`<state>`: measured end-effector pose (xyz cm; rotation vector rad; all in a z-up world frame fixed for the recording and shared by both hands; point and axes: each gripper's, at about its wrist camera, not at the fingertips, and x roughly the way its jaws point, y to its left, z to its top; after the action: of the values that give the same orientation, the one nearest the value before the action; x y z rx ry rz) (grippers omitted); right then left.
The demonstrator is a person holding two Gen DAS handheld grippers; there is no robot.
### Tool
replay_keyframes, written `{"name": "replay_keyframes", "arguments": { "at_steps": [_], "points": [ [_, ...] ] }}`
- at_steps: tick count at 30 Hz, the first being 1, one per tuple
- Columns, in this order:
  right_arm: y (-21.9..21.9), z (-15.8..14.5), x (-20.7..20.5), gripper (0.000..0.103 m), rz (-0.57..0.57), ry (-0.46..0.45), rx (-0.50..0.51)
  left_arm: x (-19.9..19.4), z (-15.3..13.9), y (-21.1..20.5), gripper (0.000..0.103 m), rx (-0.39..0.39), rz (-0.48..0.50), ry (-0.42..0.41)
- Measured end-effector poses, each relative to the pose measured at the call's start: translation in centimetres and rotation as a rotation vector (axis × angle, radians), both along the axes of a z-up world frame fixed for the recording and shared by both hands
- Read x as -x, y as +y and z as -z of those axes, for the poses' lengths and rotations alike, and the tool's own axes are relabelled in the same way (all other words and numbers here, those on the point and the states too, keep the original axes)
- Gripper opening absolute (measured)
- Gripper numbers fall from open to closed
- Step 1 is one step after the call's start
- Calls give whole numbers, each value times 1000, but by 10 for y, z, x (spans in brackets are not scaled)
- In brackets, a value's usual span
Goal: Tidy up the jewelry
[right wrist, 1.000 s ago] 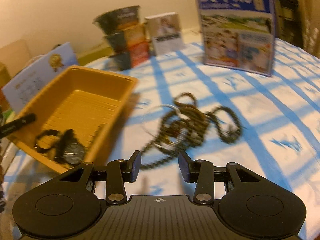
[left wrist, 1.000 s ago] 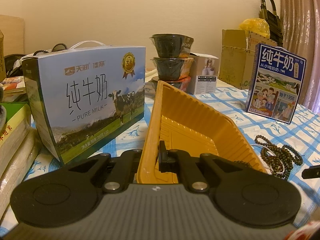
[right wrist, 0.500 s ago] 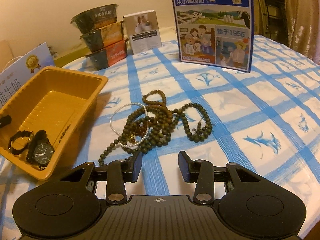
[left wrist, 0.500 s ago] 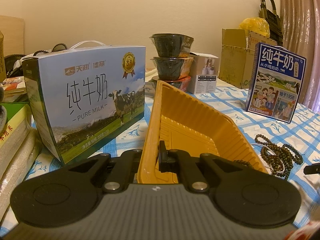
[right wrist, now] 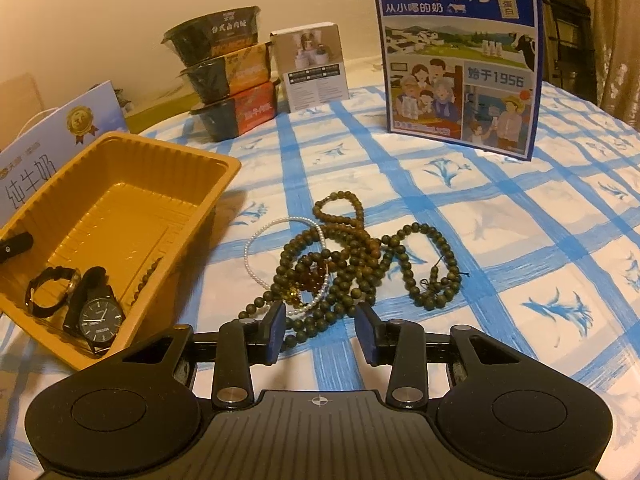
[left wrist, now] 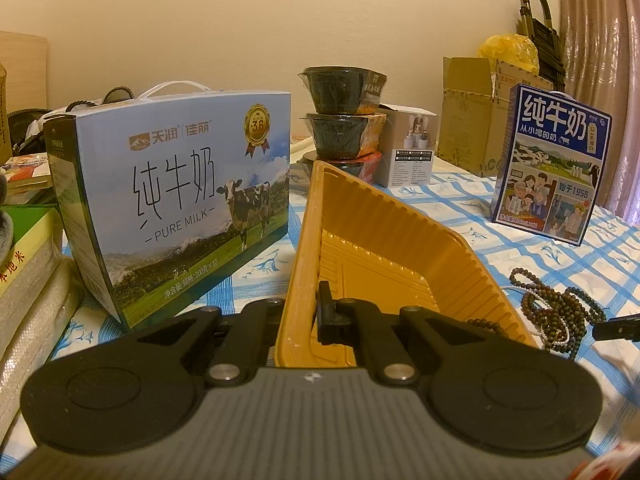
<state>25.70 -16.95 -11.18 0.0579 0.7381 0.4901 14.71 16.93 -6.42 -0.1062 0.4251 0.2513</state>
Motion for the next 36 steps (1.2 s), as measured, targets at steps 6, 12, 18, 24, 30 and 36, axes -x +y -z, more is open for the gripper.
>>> {"name": "replay_keyframes", "arguments": {
  "at_steps": [6,12,18,24,30,36],
  "points": [
    [5,0,-2,36,-9,-2,-6,0,0,0,5,-1,0,0],
    [11,0,-8,32,-10,0,-21,0,0,0,5,1,0,0],
    [21,3,-28,28,9,32,-76,0,0,0,5,2,0,0],
    [33,13,-45,23,53,112,-130,-1,-1,0,5,2,0,1],
    [27,29,-56,13,136,195,-229,0,-1,-1,5,-3,4,1],
    [13,15,-39,6,112,127,-258,0,-1,-1,5,1,2,1]
  ]
}}
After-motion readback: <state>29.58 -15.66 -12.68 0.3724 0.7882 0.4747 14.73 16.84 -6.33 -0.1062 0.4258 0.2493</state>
